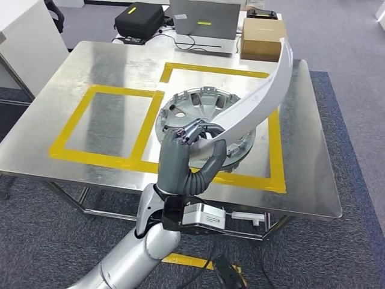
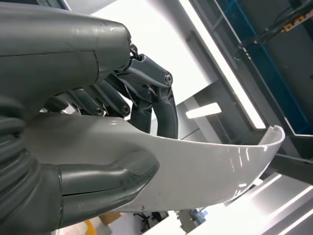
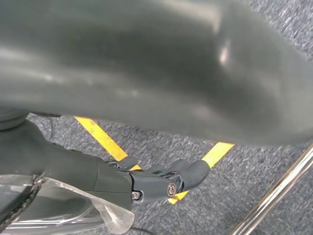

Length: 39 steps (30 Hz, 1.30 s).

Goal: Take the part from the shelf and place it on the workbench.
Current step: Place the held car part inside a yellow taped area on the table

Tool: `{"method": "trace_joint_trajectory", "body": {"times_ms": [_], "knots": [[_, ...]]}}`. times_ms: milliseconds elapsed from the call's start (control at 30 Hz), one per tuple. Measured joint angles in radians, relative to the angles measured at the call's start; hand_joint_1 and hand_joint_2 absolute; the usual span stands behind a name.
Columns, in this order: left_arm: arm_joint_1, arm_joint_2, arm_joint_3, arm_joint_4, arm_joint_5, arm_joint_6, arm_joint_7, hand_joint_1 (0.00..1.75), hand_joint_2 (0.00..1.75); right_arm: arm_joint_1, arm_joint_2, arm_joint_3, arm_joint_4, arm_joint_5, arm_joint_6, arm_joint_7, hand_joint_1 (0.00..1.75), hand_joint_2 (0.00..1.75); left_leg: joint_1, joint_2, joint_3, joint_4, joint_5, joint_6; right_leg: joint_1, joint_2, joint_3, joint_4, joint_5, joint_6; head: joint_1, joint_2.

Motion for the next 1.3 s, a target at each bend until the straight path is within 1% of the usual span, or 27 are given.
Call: {"method": "trace_joint_trajectory", "body": {"times_ms": [67,133,167,233,267,300,333,400,433,467,500,567,633,667,733,767,800,833,867,933,967,1000,1100,1133,1200,1267,1300], "knots": [[0.000,-0.001,0.000,0.000,0.000,0.000,0.000,1.75,1.75,-0.001,0.000,0.000,0.000,0.000,0.000,0.000,0.00,0.00,-0.002,-0.001,0.000,-0.006,0.003,0.013,-0.004,-0.001,-0.003,-0.001,-0.001,0.013,0.000,0.000],[0.000,-0.003,0.000,0.000,0.000,0.000,0.000,1.75,1.75,-0.001,0.000,0.000,0.000,0.000,0.000,0.000,0.00,0.00,-0.001,-0.001,0.002,-0.012,0.007,0.026,-0.006,-0.002,-0.021,0.031,-0.025,0.022,0.003,0.000],[0.000,-0.004,-0.001,0.000,0.000,0.000,0.000,1.75,1.75,-0.002,0.000,0.000,0.000,0.000,0.000,0.000,0.00,0.00,0.000,0.000,0.004,-0.014,0.009,0.031,-0.007,-0.002,-0.044,0.076,-0.051,0.024,0.005,0.000],[0.000,-0.003,-0.001,0.000,0.000,0.000,0.000,1.75,1.75,0.000,0.000,0.000,0.000,0.000,0.000,0.000,0.00,0.00,-0.002,0.001,0.003,-0.014,0.008,0.037,-0.007,-0.002,-0.112,0.216,-0.112,0.028,0.008,0.000],[0.000,-0.003,-0.001,0.000,0.000,-0.001,0.000,1.75,1.75,0.002,0.000,0.000,0.000,0.000,0.000,0.000,0.00,0.00,-0.004,0.001,0.002,-0.014,0.007,0.039,-0.007,-0.002,-0.141,0.272,-0.127,0.029,0.008,0.000],[0.000,-0.003,-0.001,0.000,0.000,-0.001,0.000,1.75,1.75,0.003,0.000,0.000,0.000,0.000,0.000,0.000,0.00,0.00,-0.005,0.001,0.003,-0.013,0.007,0.039,-0.007,-0.002,-0.155,0.295,-0.125,0.029,0.008,0.000],[0.000,-0.003,-0.001,0.000,0.000,-0.001,0.000,1.75,1.75,0.004,0.000,0.000,0.000,0.000,0.000,0.000,0.00,0.00,-0.006,0.000,0.004,-0.013,0.006,0.039,-0.007,-0.002,-0.150,0.279,-0.104,0.028,0.008,0.000],[0.000,-0.003,-0.001,0.000,0.000,0.000,0.000,1.75,1.75,0.002,0.000,0.000,0.000,0.000,0.000,0.000,0.00,0.00,-0.007,-0.001,0.007,-0.012,0.004,0.037,-0.007,-0.002,-0.088,0.147,-0.035,0.023,0.009,0.000],[0.000,-0.003,-0.001,0.000,0.000,0.000,0.000,1.75,1.75,0.001,0.000,0.000,0.000,0.000,0.000,0.000,0.00,0.00,-0.009,-0.001,0.006,-0.010,0.002,0.035,-0.005,-0.002,-0.053,0.079,-0.012,0.020,0.009,0.000],[0.000,-0.003,-0.001,0.000,0.000,0.000,0.000,1.75,1.75,0.000,0.000,0.000,0.000,0.000,0.000,0.000,0.00,0.00,-0.011,-0.002,0.005,-0.009,0.001,0.031,-0.004,-0.002,-0.027,0.030,0.002,0.017,0.008,0.000],[0.000,-0.003,-0.001,0.000,0.000,0.000,0.000,1.75,1.75,-0.001,0.000,0.000,0.000,0.000,0.000,0.000,0.00,0.00,-0.013,-0.002,0.004,-0.008,0.001,0.027,-0.003,-0.001,-0.016,0.009,0.003,0.014,0.007,0.000],[0.000,-0.003,-0.001,0.000,0.000,-0.001,0.000,1.75,1.75,0.001,0.000,0.000,0.000,0.000,0.000,0.000,0.00,0.00,-0.013,-0.001,0.002,-0.008,0.000,0.018,-0.002,0.001,-0.012,0.006,0.003,0.006,0.007,0.000],[-0.001,-0.003,-0.001,0.000,0.000,0.000,0.000,1.75,1.75,0.001,0.000,0.000,0.000,0.000,0.000,0.000,0.00,0.00,-0.011,0.000,-0.005,0.015,-0.020,0.007,-0.005,0.001,-0.009,0.002,0.005,-0.006,0.005,0.000],[-0.001,-0.002,-0.001,0.000,0.000,0.000,0.000,1.75,1.75,0.000,0.000,0.000,0.000,0.000,0.000,0.000,0.00,0.00,-0.010,0.000,-0.022,0.055,-0.045,0.002,-0.007,0.000,-0.007,-0.001,0.006,-0.011,0.005,0.000],[0.000,-0.001,0.000,0.000,0.000,0.000,0.000,1.75,1.75,-0.001,0.000,0.000,0.000,0.000,0.000,0.000,0.00,0.00,-0.007,0.001,-0.080,0.186,-0.109,-0.005,-0.006,-0.001,-0.007,-0.001,0.005,-0.017,0.003,0.000],[0.000,0.000,0.000,0.000,0.000,0.000,0.000,1.75,1.75,0.000,0.000,0.000,0.000,0.000,0.000,0.000,0.00,0.00,-0.006,0.001,-0.109,0.246,-0.130,-0.007,-0.006,-0.002,-0.006,0.000,0.005,-0.018,0.004,0.000],[0.000,0.000,0.000,0.000,0.001,0.000,0.000,1.75,1.75,0.001,0.000,0.000,0.000,0.000,0.000,0.000,0.00,0.00,-0.005,0.001,-0.125,0.279,-0.134,-0.007,-0.006,-0.002,-0.006,0.000,0.004,-0.018,0.003,0.000],[0.000,0.000,0.001,0.000,0.001,0.000,0.000,1.75,1.75,0.001,0.000,0.000,0.000,0.000,0.000,0.000,0.00,0.00,-0.005,0.001,-0.122,0.270,-0.117,-0.007,-0.006,-0.001,-0.005,0.000,0.004,-0.018,0.003,0.000],[0.000,0.000,0.001,0.000,0.002,0.000,0.000,1.75,1.75,0.001,0.000,0.000,0.000,0.000,0.000,0.000,0.00,0.00,-0.005,0.001,-0.101,0.221,-0.082,-0.005,-0.005,0.001,-0.003,0.000,0.003,-0.017,0.003,0.000],[0.000,0.000,0.000,0.000,0.002,0.000,0.000,1.75,1.75,0.001,0.000,0.000,0.000,0.000,0.000,0.000,0.00,0.00,-0.006,0.001,-0.037,0.081,-0.014,0.002,-0.004,0.003,0.000,0.001,0.000,-0.013,0.003,0.000],[0.000,0.000,0.000,0.000,0.002,0.000,0.000,1.75,1.75,0.000,0.000,0.000,0.000,0.000,0.000,0.000,0.00,0.00,-0.007,0.001,-0.015,0.031,0.002,0.005,-0.002,0.004,-0.001,0.002,-0.001,-0.009,0.004,0.000],[0.000,0.000,0.000,0.000,0.002,0.000,0.000,1.75,1.75,0.000,0.000,0.000,0.000,0.000,0.000,0.000,0.00,0.00,-0.008,0.000,-0.005,0.004,0.006,0.007,-0.001,0.004,-0.002,0.003,-0.001,-0.005,0.004,0.000],[0.000,-0.001,0.000,0.000,0.001,0.000,0.000,1.75,1.75,0.000,0.000,0.000,0.000,0.000,0.000,0.000,0.00,0.00,-0.010,-0.001,-0.001,-0.009,0.006,0.020,-0.003,0.002,-0.006,0.003,-0.004,0.011,0.005,0.000],[0.000,-0.002,0.000,0.000,0.000,0.000,0.000,1.75,1.75,-0.001,0.000,0.000,0.000,0.000,0.000,0.000,0.00,0.00,-0.009,-0.001,0.001,-0.013,0.008,0.026,-0.004,0.002,-0.013,0.017,-0.015,0.016,0.006,0.000],[0.000,-0.003,-0.001,0.000,0.000,0.000,0.000,1.75,1.75,-0.001,0.000,0.000,0.000,0.000,0.000,0.000,0.00,0.00,-0.006,0.001,0.004,-0.019,0.011,0.036,-0.004,0.001,-0.057,0.105,-0.065,0.022,0.008,0.000],[0.000,-0.003,-0.001,0.000,0.000,-0.001,0.000,1.75,1.75,0.001,0.000,0.000,0.000,0.000,0.000,0.000,0.00,0.00,-0.008,0.002,0.003,-0.018,0.011,0.040,-0.005,0.001,-0.126,0.245,-0.121,0.026,0.009,0.000],[0.000,-0.003,-0.001,0.000,0.000,-0.001,0.000,1.75,1.75,0.003,0.000,0.000,0.000,0.000,0.000,0.000,0.00,0.00,-0.009,0.001,0.003,-0.018,0.011,0.040,-0.004,0.001,-0.150,0.289,-0.130,0.026,0.009,0.000]]}}
